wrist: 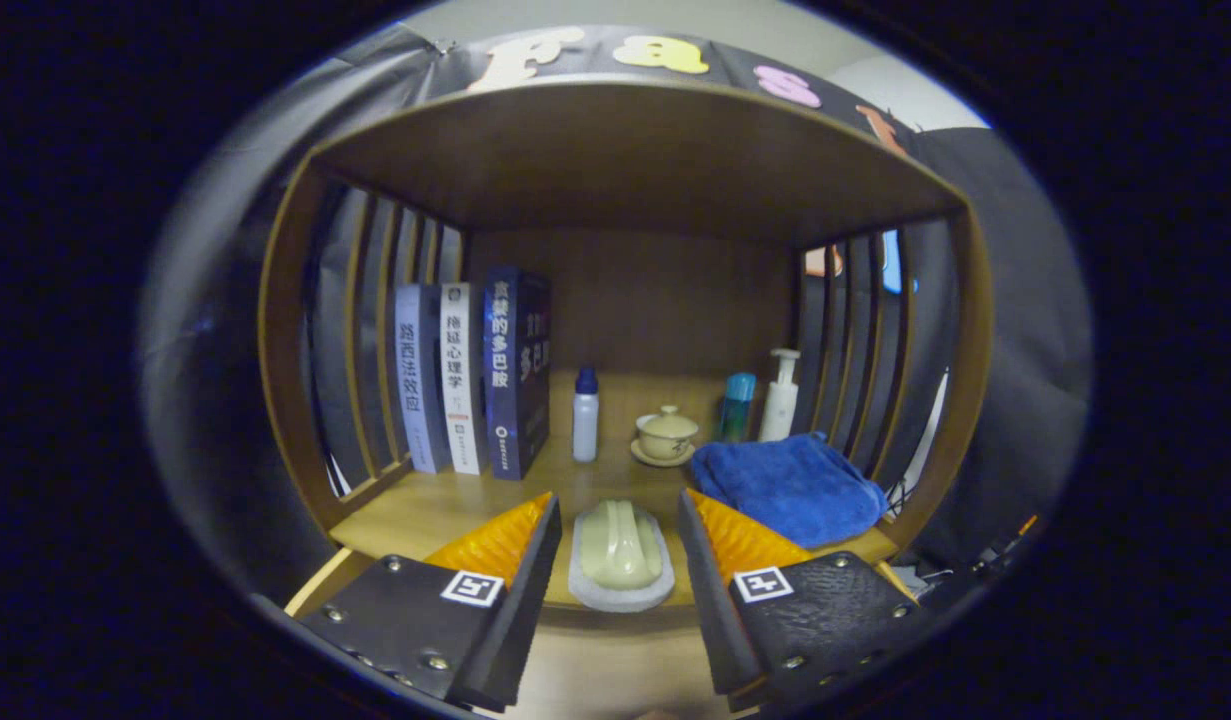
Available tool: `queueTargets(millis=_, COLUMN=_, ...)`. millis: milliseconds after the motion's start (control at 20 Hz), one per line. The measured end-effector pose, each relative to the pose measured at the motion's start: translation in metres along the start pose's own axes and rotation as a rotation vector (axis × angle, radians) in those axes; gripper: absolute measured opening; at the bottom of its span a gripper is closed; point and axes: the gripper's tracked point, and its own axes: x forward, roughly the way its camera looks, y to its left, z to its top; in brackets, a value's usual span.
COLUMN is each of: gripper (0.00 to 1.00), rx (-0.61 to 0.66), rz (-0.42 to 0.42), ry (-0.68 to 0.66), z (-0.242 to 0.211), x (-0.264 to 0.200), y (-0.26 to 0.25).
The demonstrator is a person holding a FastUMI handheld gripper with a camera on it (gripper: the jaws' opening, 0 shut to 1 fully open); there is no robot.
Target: Pull open the drawer, take out the items inside it, and place them on the countertop above the cabinet.
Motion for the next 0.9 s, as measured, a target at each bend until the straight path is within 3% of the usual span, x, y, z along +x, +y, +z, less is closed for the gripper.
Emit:
queueTargets(millis=350, gripper=0.75, rx=0.016, rz=-0.031, ry=-0.108, z=0.000, x=-0.077, y=-0.015)
queueTargets(millis=600, gripper=0.79, rx=0.056, rz=-0.064, ry=-0.097, z=-0.040, x=-0.130, y=-0.028)
queueTargets(millis=900, gripper=0.79, rx=0.097, rz=-0.037, ry=-0.071, z=-0.097, x=-0.182, y=-0.028)
